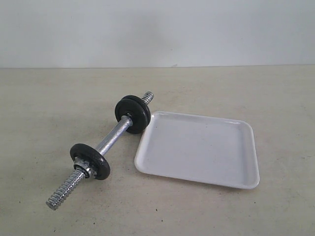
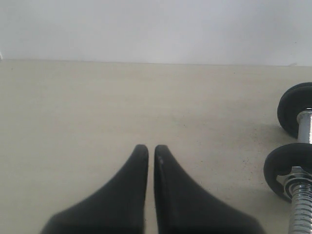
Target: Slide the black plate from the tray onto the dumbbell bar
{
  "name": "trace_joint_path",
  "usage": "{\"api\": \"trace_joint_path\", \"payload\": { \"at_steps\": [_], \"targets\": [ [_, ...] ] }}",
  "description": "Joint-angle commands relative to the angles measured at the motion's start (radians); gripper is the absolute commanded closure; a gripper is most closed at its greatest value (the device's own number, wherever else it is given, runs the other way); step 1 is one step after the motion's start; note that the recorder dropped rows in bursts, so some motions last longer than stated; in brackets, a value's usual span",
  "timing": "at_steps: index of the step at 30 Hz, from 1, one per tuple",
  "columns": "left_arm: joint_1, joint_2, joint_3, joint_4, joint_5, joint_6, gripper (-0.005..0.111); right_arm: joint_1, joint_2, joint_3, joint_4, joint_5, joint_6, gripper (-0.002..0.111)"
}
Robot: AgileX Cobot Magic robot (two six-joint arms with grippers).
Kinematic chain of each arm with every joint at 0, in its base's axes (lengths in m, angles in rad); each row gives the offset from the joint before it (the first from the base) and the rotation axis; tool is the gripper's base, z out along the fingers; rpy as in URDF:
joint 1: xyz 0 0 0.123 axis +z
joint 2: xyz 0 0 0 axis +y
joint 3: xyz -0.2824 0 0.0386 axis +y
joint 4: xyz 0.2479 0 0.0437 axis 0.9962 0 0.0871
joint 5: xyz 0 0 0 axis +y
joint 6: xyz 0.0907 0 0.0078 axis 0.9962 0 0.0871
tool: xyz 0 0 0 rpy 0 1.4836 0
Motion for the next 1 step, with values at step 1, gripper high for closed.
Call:
{"api": "trace_joint_path", "payload": {
  "at_steps": [1],
  "targets": [
    [-0.006,-0.002,0.003,-0.005,-0.007,0.005,0.102,0.004,-0.004,0.0,0.0,-0.004,0.0,0.109]
  ]
}}
